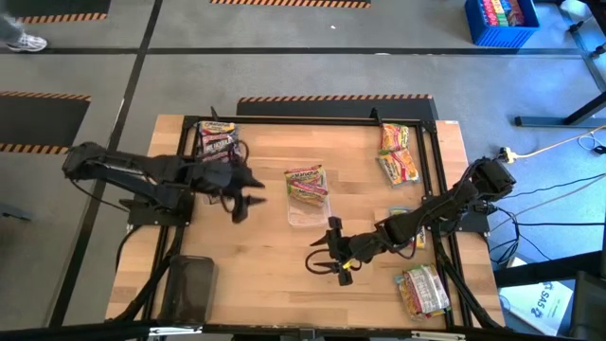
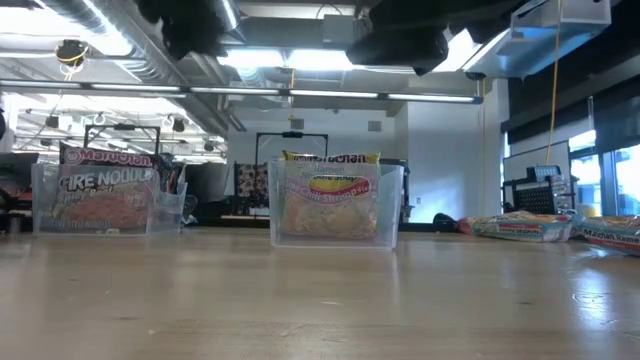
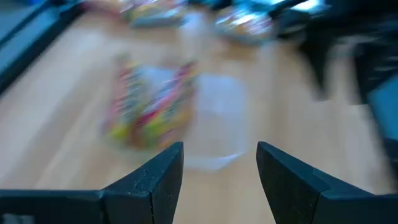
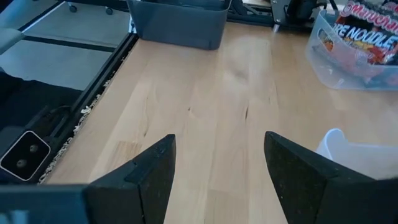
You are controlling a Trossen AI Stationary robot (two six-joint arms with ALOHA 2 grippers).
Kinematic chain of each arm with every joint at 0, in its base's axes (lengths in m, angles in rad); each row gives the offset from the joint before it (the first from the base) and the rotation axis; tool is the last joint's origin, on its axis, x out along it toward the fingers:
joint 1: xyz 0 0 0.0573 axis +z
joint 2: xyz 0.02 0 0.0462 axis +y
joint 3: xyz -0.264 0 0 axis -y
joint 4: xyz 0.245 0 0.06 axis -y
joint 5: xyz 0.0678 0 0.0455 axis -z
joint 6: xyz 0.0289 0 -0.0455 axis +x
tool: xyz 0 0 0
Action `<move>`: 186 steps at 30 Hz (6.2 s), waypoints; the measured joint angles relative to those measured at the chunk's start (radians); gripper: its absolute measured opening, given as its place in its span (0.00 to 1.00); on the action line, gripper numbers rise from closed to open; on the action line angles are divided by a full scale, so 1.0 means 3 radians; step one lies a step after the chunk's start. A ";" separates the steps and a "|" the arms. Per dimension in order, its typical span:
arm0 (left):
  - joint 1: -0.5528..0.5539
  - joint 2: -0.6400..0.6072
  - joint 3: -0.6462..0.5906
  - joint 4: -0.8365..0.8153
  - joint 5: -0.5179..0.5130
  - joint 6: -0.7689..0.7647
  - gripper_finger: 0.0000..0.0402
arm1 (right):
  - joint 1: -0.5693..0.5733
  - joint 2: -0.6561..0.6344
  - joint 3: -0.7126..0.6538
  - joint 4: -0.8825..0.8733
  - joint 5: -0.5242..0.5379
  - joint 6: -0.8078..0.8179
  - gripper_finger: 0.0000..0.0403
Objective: Sort Maruchan noodles
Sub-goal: Put the black noodle pack into the left transparent bin
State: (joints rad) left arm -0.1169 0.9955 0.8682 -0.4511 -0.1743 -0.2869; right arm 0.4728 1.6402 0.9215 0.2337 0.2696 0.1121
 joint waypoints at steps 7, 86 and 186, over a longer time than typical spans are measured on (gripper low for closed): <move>-0.0570 0.0001 -0.0374 0.0672 0.0082 -0.0272 0.49 | 0.0158 -0.0128 0.0000 -0.0226 0.0029 0.0052 0.56; 0.3586 0.2639 0.1267 -0.1342 -0.0066 0.0553 0.49 | -0.2689 -0.0342 0.0000 -0.1163 -0.0879 -0.1266 0.56; 0.0681 0.2707 0.1897 -0.1463 -0.0183 0.0356 0.00 | -0.2319 -0.0362 -0.0001 -0.1256 -0.0795 -0.1194 0.56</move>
State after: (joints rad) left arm 0.0874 1.8075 1.4372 -0.8899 -0.2292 -0.1802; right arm -0.2229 1.5314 0.9211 -0.1432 0.0310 -0.2462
